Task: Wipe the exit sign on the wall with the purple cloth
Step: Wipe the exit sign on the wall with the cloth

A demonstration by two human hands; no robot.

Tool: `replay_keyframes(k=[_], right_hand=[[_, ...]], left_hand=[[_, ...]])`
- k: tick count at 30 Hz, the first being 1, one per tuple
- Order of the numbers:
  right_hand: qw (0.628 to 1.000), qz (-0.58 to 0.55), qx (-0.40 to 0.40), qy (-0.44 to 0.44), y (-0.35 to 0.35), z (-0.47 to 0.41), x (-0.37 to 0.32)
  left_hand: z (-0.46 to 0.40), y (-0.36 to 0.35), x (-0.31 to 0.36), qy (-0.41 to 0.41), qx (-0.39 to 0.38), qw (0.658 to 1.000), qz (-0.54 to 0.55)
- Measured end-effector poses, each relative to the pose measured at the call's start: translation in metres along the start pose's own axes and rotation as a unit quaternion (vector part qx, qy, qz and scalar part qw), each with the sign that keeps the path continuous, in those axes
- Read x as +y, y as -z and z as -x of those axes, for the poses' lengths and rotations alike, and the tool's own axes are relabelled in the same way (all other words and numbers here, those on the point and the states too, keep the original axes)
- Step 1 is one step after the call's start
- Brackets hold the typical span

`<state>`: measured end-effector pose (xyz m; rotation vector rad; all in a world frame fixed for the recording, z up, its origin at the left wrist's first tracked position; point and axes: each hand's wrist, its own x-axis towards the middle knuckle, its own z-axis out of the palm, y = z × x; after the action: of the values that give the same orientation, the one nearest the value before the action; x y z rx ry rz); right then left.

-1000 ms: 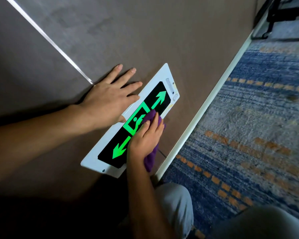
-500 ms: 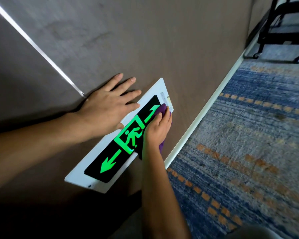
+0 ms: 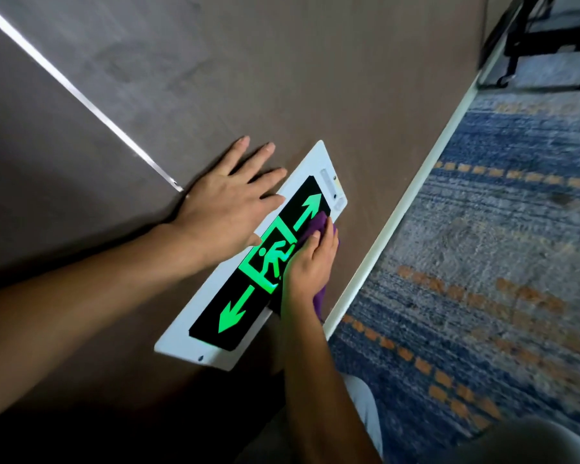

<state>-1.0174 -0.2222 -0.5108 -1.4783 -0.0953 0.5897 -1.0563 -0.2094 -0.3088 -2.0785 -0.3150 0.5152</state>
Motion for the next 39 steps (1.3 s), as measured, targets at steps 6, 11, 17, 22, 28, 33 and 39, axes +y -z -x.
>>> replay_keyframes(k=[6, 11, 17, 22, 28, 33, 39], right_hand=[[0.999, 0.005, -0.007, 0.037, -0.002, -0.049, -0.033], [0.996, 0.007, -0.081, 0.023, 0.010, -0.096, -0.052], [0.998, -0.027, -0.051, 0.003, 0.009, -0.081, -0.035], [0.997, -0.035, -0.060, -0.028, 0.010, -0.085, -0.026], [0.992, -0.001, -0.047, 0.118, 0.001, -0.058, -0.068], [0.962, -0.006, -0.088, 0.257, -0.008, -0.064, -0.106], [0.993, 0.010, -0.072, 0.094, 0.010, -0.081, -0.043]], left_hand=[[-0.001, -0.003, 0.001, 0.009, 0.000, 1.000, 0.002], [0.000, -0.002, 0.001, 0.014, -0.007, 1.000, 0.006], [0.000, 0.000, 0.000, 0.011, -0.008, 1.000, 0.007], [0.000, 0.001, 0.000, 0.007, -0.009, 1.000, 0.008], [0.001, 0.003, 0.000, 0.005, -0.016, 1.000, 0.004], [0.001, 0.003, 0.001, 0.023, 0.002, 1.000, 0.016], [0.001, 0.000, -0.001, 0.009, -0.003, 1.000, 0.011]])
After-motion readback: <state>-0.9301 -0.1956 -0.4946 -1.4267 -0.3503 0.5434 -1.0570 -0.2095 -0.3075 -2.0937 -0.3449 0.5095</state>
